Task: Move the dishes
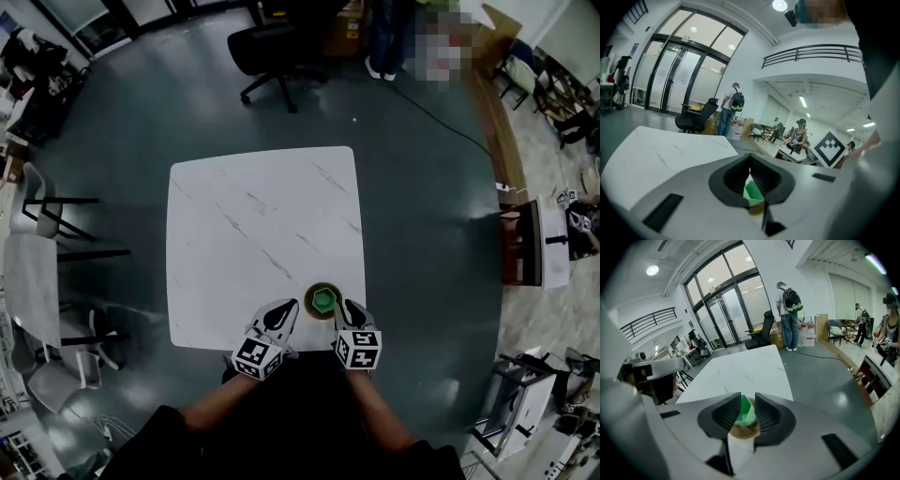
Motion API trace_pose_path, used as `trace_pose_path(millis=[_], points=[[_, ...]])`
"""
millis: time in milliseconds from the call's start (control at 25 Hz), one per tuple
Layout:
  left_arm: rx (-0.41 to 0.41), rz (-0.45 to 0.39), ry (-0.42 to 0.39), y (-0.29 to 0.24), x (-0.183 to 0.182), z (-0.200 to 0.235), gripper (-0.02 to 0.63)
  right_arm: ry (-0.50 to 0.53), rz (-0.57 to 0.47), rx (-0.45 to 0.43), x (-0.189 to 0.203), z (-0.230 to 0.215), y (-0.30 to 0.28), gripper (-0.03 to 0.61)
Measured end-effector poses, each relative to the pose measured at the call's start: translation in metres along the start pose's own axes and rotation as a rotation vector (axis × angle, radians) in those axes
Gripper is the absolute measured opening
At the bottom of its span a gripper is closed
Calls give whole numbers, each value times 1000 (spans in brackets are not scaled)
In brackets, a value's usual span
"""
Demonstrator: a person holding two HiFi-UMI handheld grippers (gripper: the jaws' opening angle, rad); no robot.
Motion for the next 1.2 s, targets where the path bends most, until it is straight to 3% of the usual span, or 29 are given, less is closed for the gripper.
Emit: trace_pose_path(millis=[320,520,640,1200], points=[[-31,-27,-3,1,-12,21,17,-65,118,-24,16,-6,-44,104],[-2,0,-25,15,-12,36,17,-32,173,2,27,1,-58,87],[4,9,-25,20,-13,43,18,-17,162,62,27,0,-56,32],[52,-10,15,52,-13,63,17,-15,65,139,-16,30,-24,29]])
Point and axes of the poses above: the fingertips, and each gripper's own axes: y backward along the fingers, z to its left, x out of its underside, the point moved 7 cm from there along y, backward along the fingers, and after that the axes turned 9 degrees about y, right-handed, at the moved point
